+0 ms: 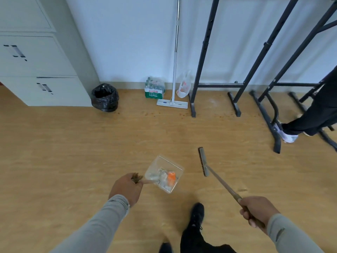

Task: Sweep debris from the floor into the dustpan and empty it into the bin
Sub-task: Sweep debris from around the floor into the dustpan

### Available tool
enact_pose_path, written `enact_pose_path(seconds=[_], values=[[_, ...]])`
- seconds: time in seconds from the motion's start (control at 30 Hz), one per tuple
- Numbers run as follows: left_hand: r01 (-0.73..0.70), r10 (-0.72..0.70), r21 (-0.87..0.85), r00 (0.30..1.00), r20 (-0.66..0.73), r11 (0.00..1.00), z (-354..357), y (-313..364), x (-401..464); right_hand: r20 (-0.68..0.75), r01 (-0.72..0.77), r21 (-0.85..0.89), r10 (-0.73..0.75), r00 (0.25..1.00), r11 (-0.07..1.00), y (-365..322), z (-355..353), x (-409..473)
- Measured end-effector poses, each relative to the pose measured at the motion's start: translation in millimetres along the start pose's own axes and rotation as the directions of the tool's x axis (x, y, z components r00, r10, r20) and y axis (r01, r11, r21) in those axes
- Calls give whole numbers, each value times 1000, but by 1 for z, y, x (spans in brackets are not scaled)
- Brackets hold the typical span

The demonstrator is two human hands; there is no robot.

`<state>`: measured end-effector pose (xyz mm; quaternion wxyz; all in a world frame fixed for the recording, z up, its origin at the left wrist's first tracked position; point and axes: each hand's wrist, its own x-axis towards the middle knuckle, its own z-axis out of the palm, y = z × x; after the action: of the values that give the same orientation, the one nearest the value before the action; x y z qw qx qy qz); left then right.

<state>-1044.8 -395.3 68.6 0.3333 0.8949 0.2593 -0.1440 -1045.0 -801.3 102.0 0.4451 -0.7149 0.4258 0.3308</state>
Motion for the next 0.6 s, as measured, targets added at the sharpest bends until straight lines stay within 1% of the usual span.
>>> enact_pose_path(seconds=[0.23, 0.43, 0.53, 0.6], values=[[13, -13, 17, 1000, 4, 1000, 30, 79, 63, 2, 63, -26, -63, 998, 998, -42, -58, 49], [6, -5, 21, 1000, -15, 1000, 52, 179, 118, -47, 219, -134, -227, 973, 966, -104, -136, 100], [-9, 9, -15, 1000, -14, 1000, 60, 222, 141, -79, 258, -117, -268, 960, 959, -128, -167, 115], [-4, 3, -63, 1000, -17, 998, 64, 244, 159, -83, 237, -110, -247, 966, 965, -135, -177, 125]])
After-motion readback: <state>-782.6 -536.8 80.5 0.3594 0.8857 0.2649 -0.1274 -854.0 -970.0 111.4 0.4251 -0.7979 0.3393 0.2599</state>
